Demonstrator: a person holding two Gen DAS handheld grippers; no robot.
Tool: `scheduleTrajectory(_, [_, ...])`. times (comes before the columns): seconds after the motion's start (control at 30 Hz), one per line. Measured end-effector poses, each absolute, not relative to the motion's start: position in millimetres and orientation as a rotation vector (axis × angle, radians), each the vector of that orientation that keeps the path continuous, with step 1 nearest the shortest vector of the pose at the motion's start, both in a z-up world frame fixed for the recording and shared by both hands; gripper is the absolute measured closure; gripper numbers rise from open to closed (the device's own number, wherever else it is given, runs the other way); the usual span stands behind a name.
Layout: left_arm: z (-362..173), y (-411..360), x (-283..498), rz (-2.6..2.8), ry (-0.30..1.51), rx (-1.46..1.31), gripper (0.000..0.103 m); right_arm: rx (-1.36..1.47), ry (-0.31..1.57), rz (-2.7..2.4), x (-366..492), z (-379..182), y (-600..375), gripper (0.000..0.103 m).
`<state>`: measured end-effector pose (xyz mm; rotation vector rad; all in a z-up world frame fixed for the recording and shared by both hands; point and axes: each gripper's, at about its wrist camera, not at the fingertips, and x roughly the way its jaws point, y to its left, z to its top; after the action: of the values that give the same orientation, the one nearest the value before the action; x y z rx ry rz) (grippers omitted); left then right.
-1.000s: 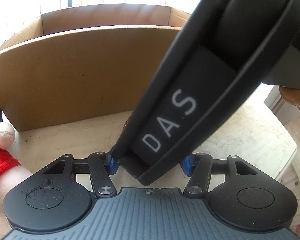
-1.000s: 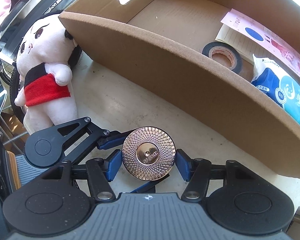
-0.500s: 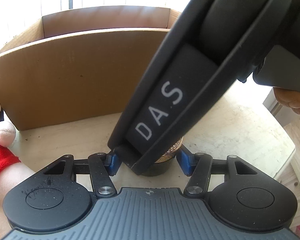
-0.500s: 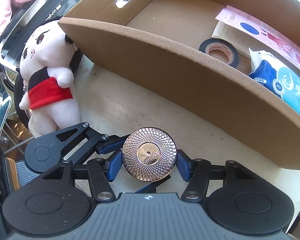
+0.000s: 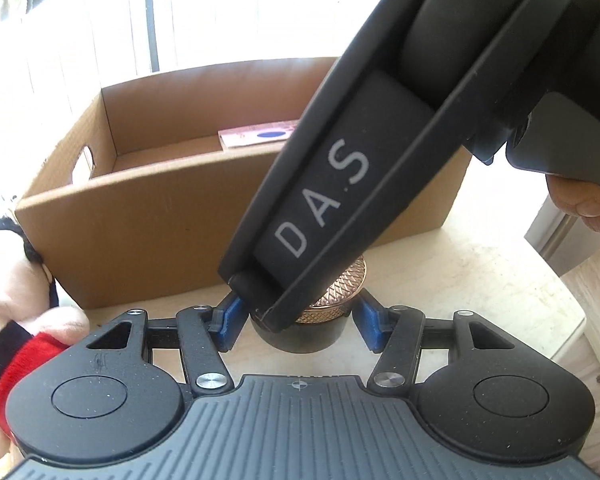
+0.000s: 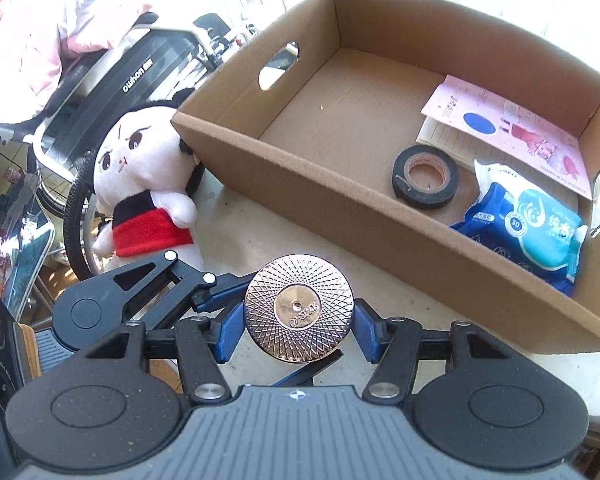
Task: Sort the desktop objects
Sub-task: 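Lift the tin with both grippers over the cardboard box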
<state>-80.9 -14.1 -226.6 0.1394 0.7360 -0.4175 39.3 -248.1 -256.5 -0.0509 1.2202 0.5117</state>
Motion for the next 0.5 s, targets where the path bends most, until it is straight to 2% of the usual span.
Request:
scheduleTrajectory(0.33, [-163.5,0.0,-71.3,-0.399,0.612,0.200,0.046,-0.007,1.094,0.522,66.2,-200.2,-251.6,0.042])
scheduleTrajectory(0.5, [-151.9,8.4,-50.8,-0.384,0.559,0.226,0.046,0.009,1.068,0.532,97.3,-196.4,-249.7,0.042])
